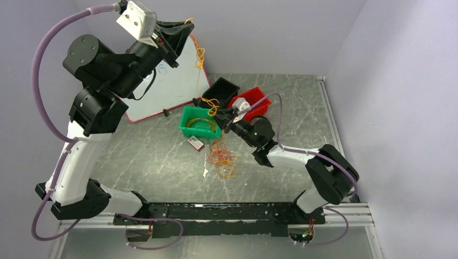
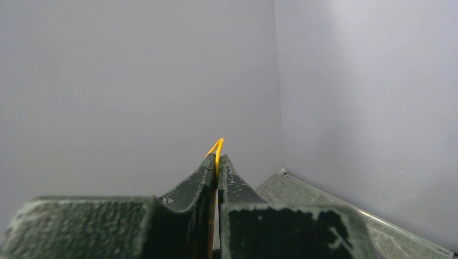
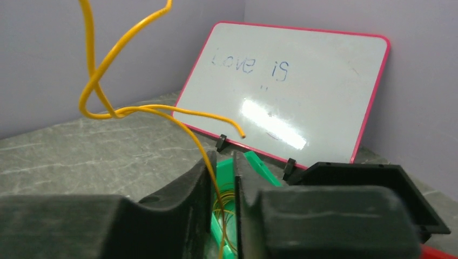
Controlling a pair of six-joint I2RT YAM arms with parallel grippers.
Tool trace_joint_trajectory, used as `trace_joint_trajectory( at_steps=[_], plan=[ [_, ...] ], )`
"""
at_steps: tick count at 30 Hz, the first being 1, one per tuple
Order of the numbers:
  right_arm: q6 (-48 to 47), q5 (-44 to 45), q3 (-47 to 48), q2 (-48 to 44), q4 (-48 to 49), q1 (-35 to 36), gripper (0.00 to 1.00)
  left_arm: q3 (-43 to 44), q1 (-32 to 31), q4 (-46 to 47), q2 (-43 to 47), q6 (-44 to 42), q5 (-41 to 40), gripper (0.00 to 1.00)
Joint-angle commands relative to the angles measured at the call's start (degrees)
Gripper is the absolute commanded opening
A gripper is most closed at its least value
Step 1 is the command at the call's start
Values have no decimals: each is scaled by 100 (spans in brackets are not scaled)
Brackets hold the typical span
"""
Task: Untangle the cables
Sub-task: Untie the cable.
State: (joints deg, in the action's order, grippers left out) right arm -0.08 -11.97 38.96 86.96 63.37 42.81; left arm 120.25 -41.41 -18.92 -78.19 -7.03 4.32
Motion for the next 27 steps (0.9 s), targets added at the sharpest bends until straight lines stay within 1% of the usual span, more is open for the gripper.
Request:
trace_joint_trajectory(
  at_steps=[1, 2, 5, 6, 12, 15, 18, 20, 23, 27],
  plan=[
    [46, 311, 28, -24, -118, -26, 15, 25, -18, 20, 118, 44, 153, 7],
    [115, 456, -51, -55, -171, -23, 10, 25, -19, 15, 118, 45, 151, 7],
    [471, 945, -433, -210, -359, -31, 2, 17, -19, -9, 128, 35, 157, 7],
    [618, 1071, -599, -292, -425, -28, 0, 4, -20, -18, 137, 28, 149, 7],
    [1523, 1799, -1568, -924, -1338, -26, 0, -12, -19, -1, 139, -12, 116, 7],
    [2030, 2168, -2172, -1204, -1459, -23, 0, 25, -23, -1, 97, -16, 134, 7],
    [2385, 2361, -2675, -1483, -1531, -21, 0, 111, -20, -29, 32, -33, 146, 7],
    [2493, 2423, -2878, -1619, -1637, -23, 0, 155, -20, -22, 4, -47, 140, 7],
    [2730, 2631, -3049, -1751, -2048, -22, 0, 228, -18, -46, -37, -72, 126, 7],
    [2886, 2768, -3263, -1880, -2273, -26, 0, 293, -18, -83, -56, -106, 71, 7]
  ],
)
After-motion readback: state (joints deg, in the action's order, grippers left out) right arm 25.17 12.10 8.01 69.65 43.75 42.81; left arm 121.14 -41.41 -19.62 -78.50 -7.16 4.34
